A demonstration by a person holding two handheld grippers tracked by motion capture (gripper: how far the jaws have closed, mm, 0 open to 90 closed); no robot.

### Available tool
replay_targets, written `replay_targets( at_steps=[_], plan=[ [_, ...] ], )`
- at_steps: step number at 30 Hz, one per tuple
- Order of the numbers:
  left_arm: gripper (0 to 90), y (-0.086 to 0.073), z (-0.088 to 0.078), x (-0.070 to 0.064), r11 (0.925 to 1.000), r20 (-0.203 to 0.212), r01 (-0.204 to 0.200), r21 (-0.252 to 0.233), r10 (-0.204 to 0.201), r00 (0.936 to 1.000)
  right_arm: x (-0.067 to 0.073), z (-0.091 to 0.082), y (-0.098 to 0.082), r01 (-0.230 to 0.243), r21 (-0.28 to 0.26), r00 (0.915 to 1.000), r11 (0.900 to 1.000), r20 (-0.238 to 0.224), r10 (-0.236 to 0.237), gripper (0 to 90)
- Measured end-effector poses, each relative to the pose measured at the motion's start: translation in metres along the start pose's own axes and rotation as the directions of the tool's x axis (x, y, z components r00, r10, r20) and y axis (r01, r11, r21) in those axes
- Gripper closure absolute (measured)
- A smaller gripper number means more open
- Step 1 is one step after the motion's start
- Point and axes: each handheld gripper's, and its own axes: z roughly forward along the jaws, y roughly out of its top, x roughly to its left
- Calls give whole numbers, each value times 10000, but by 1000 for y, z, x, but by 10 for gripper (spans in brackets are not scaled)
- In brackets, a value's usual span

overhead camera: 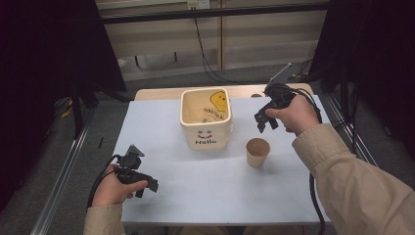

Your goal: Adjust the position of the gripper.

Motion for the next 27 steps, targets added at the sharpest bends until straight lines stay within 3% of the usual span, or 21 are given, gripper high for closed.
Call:
replay_targets(
  at_steps=[5,16,27],
  plan=[
    [27,0,0,0,10000,20,-17,-23,17,10000,4,-1,1,5,-63,10000,10000,0,-5,72],
    [27,0,-2,1,9999,2,-86,-104,86,10000,30,-1,4,424,69,9991,9991,-31,-424,72],
    [27,-1,-2,1,9997,-22,-7,-225,7,10000,39,1,7,478,129,9988,9988,76,-479,69]
  ],
)
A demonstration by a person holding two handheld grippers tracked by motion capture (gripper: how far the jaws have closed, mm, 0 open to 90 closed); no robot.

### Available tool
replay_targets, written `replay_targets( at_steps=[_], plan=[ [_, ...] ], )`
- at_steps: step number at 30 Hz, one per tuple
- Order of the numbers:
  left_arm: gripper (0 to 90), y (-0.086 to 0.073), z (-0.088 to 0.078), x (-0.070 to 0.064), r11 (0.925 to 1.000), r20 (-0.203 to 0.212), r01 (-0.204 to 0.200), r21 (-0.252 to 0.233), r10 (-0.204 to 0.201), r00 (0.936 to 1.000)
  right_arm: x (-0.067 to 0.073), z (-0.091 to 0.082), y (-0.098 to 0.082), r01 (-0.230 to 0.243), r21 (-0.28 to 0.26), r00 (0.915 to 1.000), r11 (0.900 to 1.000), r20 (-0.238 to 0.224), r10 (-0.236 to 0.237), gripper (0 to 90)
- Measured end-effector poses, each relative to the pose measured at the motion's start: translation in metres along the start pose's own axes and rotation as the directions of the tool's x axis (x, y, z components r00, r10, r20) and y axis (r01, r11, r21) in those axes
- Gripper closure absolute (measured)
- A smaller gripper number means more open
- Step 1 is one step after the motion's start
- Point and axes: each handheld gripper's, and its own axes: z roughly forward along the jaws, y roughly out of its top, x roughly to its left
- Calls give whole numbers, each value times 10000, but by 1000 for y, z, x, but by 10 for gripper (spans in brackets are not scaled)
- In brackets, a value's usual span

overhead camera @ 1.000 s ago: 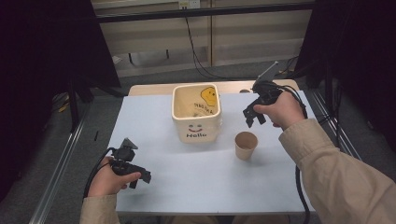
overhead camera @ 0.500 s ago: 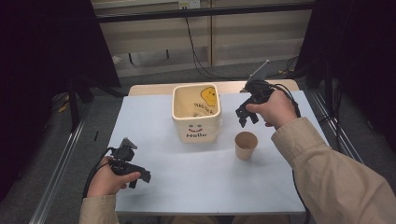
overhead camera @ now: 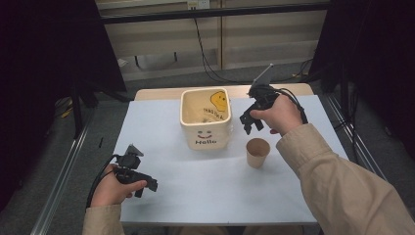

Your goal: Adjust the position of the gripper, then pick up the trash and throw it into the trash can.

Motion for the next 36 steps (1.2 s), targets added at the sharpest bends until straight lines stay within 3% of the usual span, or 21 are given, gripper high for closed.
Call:
replay_targets(
  at_steps=[15,22,25,28,30,31,36],
  plan=[
    [27,-1,-3,1,10000,181,50,20,-50,9998,7,24,0,-67,85,9998,9999,188,65,67],
    [27,0,-1,2,9998,5,-200,1,200,9998,7,26,-1,-149,43,9998,9999,90,149,66],
    [27,0,0,3,9999,26,-85,105,84,10000,5,27,-1,-136,54,9999,9999,102,135,64],
    [27,-1,0,3,9999,-57,35,-106,-35,10000,4,30,-1,-146,89,9998,9999,102,146,63],
    [27,-2,-2,3,10000,60,33,1,-33,10000,4,33,-1,-86,116,9999,9999,60,85,64],
    [27,-2,-3,4,9999,-52,-153,47,153,9999,4,35,-2,-164,153,9999,9997,39,163,63],
    [27,-3,-3,4,9999,-73,-130,-74,129,9999,4,42,-3,-139,207,9999,9997,-93,141,63]
  ],
)
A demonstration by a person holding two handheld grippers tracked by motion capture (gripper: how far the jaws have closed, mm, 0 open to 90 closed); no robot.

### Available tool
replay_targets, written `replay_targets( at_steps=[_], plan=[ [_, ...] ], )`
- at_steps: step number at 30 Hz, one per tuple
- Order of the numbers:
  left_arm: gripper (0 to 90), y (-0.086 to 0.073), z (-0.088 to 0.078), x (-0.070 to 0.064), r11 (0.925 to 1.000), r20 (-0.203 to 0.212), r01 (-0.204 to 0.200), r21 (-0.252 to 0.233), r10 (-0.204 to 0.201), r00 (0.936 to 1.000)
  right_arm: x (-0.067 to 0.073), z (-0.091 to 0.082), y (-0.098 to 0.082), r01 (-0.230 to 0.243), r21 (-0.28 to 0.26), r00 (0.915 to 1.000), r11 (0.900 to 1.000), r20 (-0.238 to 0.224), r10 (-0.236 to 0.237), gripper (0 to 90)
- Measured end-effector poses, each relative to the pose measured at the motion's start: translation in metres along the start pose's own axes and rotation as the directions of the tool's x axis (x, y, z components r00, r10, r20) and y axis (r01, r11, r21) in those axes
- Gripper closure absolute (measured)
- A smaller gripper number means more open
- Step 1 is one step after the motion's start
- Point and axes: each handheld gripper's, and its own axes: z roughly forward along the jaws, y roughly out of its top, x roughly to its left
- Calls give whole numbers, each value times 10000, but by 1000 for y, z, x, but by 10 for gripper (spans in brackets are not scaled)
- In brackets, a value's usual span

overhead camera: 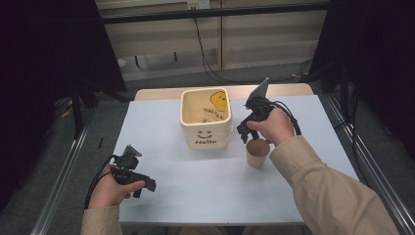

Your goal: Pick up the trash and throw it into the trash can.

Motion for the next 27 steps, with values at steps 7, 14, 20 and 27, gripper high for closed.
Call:
replay_targets(
  at_steps=[7,14,20,27],
  plan=[
    [27,-1,0,-2,9997,99,242,-19,-242,9997,0,7,-1,-74,19,10000,10000,-19,74,65],
    [27,-1,-2,-2,9999,93,142,-20,-142,9999,-5,16,-1,-145,62,9999,9999,-72,146,67],
    [27,-1,-2,-1,9999,94,133,-22,-133,9999,-4,20,-2,-242,103,9997,9997,-58,243,66],
    [27,0,-3,-2,9999,92,80,81,-81,9999,-4,27,-4,-286,217,9994,9994,-170,289,68]
  ],
)
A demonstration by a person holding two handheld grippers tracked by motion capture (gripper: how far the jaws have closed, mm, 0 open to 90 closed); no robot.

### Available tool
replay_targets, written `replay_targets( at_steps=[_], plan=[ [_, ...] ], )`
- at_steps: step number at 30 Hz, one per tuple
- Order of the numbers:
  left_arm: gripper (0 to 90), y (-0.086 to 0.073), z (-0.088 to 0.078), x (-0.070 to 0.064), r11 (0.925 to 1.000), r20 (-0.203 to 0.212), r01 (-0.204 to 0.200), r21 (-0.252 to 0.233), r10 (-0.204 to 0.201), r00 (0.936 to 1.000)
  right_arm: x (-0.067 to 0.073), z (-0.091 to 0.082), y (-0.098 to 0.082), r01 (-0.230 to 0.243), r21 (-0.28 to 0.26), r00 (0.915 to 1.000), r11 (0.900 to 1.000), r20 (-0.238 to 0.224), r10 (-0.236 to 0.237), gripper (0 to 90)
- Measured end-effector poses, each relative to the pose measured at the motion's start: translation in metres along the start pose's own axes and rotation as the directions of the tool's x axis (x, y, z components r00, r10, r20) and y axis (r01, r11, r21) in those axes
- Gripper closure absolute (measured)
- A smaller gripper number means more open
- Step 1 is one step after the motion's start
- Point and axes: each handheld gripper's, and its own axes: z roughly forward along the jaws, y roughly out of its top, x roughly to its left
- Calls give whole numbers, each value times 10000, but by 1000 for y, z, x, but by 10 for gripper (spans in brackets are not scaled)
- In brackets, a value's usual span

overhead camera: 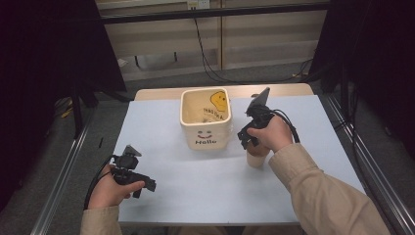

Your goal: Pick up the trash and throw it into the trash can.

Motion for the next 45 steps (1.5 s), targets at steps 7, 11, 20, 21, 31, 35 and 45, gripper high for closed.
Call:
replay_targets(
  at_steps=[7,11,20,21,31,35,45],
  plan=[
    [27,0,1,0,9999,4,78,-66,-78,10000,0,8,-1,-57,-86,10000,9999,14,57,82],
    [26,0,0,-1,10000,65,40,-64,-39,10000,0,10,-2,-112,-108,9999,9999,113,113,105],
    [27,0,0,-1,9999,32,23,-109,-23,10000,3,14,-4,-25,-148,9998,9999,178,28,169],
    [27,0,0,0,10000,-6,-35,-64,35,10000,4,15,-4,-40,-123,9998,9999,197,43,170],
    [27,0,1,0,9999,-63,-70,-150,69,10000,-4,7,-2,-316,187,9994,9993,-111,319,202],
    [27,1,2,-1,9999,-90,-145,-83,144,9999,-8,-4,-2,-304,119,9994,9995,-161,306,205],
    [27,1,2,0,9998,-44,-215,-34,215,9998,-10,-36,2,-152,129,9995,9998,-283,156,213]
  ],
)
